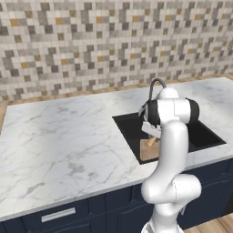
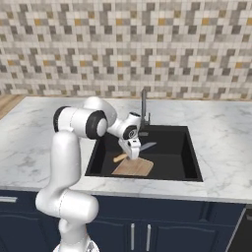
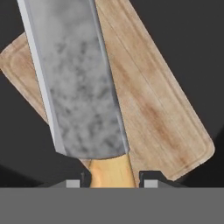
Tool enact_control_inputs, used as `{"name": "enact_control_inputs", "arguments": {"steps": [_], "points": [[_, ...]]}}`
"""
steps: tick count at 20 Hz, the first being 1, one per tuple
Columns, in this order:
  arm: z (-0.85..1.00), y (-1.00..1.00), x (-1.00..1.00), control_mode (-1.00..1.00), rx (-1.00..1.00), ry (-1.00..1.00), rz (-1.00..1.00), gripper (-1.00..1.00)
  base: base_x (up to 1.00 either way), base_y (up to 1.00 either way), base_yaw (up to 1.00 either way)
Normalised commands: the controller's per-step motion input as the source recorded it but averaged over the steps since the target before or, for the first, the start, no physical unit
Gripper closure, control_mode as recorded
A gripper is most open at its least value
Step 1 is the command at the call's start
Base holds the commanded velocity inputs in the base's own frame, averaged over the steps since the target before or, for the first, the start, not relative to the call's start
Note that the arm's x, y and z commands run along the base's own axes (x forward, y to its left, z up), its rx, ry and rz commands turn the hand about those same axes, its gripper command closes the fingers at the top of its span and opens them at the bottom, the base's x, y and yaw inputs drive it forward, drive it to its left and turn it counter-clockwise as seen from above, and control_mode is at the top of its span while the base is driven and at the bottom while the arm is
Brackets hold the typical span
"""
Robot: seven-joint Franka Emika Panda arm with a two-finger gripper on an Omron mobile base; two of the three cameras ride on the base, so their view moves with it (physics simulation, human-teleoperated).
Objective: Move the cutting board and knife to the sink. Then move spray from the cabinet to the counter.
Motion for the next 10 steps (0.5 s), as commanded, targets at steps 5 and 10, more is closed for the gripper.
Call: {"name": "enact_control_inputs", "arguments": {"steps": [5,10], "points": [[-0.51,0.00,0.22,-1.00,0.00,0.00,-0.15,1.00,0.00,0.00,0.00],[-0.33,0.04,0.13,-1.00,0.00,-0.05,-0.12,1.00,0.00,0.00,0.00]]}}
